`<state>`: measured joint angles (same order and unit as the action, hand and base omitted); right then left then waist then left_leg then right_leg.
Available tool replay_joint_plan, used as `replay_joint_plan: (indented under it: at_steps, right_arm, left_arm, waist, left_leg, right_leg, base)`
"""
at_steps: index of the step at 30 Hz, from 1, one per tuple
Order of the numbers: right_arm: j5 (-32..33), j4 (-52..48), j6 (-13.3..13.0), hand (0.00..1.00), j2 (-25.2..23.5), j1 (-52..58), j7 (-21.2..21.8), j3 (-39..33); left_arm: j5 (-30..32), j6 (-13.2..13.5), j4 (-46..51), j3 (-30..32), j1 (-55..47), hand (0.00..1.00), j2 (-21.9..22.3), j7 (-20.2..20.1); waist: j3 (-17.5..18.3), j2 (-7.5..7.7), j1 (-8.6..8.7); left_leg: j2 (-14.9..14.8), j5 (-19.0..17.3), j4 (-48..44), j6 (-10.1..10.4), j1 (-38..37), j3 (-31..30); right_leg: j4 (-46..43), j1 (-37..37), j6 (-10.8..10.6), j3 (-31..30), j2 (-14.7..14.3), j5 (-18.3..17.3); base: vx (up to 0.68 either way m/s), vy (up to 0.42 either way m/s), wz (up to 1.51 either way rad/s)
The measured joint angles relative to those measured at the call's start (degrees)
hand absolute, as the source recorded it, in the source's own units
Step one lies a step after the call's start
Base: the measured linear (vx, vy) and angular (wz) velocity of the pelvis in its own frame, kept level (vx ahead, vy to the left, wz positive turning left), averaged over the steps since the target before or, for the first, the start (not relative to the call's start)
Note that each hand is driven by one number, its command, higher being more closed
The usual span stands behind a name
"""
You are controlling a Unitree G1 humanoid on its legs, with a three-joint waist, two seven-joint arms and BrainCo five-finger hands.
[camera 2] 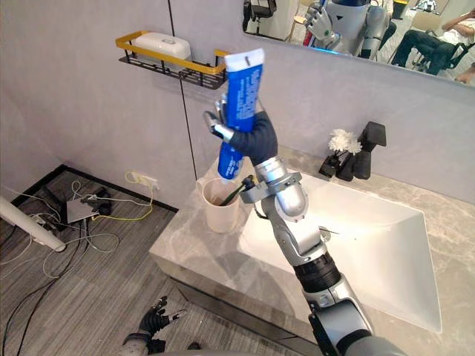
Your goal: Organize washtable
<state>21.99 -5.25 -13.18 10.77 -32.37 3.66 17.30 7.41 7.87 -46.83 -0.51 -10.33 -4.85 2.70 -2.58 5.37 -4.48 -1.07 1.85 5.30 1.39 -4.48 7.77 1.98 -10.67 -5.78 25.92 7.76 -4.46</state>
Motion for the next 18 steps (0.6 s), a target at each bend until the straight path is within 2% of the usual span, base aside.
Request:
replay_joint_plan:
  at_steps: [5, 18]
  right_arm:
    - [-0.8, 3.0, 0.4, 1.0, -0.2, 0.0, 0.0, 1.4]
    - [-4.1, 6.8, 1.3, 1.0, -0.4, 0.1, 0.0, 1.8]
  left_arm:
    - [0.0, 0.1, 0.0, -0.6, 0.4, 0.0, -0.1, 0.0]
    - [0.0, 0.2, 0.1, -1.8, 1.1, 0.0, -0.6, 0.0]
  waist:
    - [-0.5, 0.21, -1.07]
    - [-2.1, 0.32, -1.09]
  left_leg:
    - [0.0, 0.0, 0.0, 0.0, 0.2, -0.3]
    - [0.1, 0.1, 0.0, 0.0, 0.5, -0.6]
  right_leg:
    - [0.0, 0.0, 0.0, 0.3, 0.0, 0.0]
    - [0.0, 0.1, 0.1, 0.6, 0.0, -0.1]
  base:
    - [0.0, -0.001, 0.02]
    - [0.0, -0.001, 0.01]
